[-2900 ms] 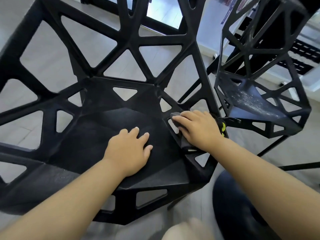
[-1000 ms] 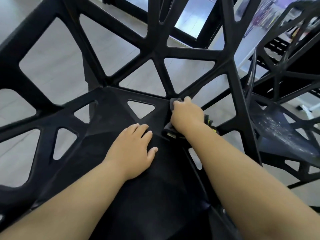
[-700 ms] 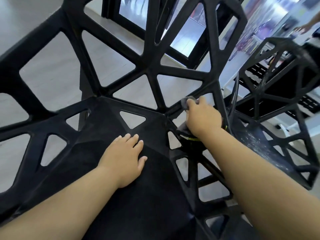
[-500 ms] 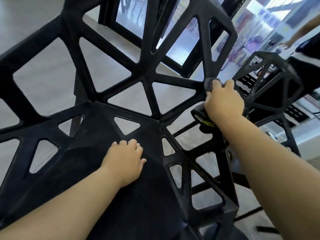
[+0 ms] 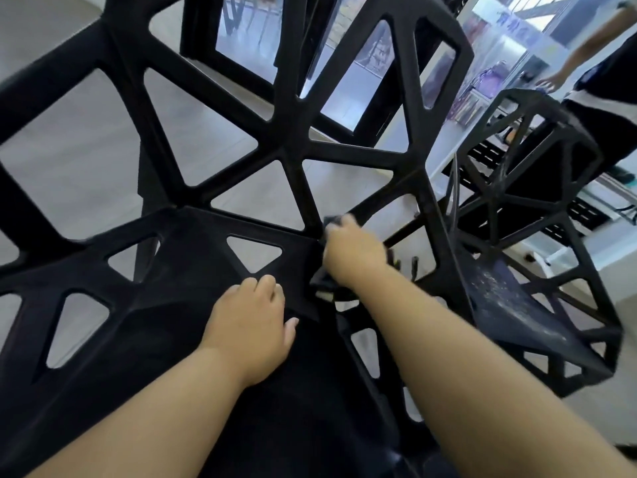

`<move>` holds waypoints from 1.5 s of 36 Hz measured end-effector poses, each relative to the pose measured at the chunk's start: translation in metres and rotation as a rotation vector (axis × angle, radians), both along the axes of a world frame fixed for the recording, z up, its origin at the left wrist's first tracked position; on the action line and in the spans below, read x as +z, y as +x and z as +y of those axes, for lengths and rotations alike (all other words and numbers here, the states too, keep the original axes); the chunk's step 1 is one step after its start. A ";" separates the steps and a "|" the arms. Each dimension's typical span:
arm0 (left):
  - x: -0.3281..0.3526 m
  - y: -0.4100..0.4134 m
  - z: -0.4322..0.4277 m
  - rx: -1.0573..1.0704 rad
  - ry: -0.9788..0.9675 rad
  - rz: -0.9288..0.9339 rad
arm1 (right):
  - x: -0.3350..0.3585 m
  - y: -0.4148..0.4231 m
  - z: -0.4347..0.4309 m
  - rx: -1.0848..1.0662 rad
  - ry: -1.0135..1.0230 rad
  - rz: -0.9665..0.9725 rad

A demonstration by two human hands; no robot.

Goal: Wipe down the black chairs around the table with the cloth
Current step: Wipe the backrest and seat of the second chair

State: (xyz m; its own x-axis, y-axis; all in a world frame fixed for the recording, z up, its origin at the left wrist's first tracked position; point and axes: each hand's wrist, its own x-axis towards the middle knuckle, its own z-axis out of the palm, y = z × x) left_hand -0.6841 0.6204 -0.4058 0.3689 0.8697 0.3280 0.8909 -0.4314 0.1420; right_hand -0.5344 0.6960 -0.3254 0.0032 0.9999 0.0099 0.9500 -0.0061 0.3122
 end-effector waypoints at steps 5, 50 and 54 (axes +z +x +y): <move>0.005 0.000 -0.004 -0.016 -0.015 -0.036 | -0.004 -0.007 -0.004 0.064 -0.097 -0.073; 0.011 0.007 -0.009 -0.341 0.012 -0.023 | 0.033 0.100 -0.170 -0.066 0.327 0.138; 0.016 0.009 -0.011 -0.303 -0.104 0.048 | 0.035 0.108 -0.176 -0.042 0.347 0.166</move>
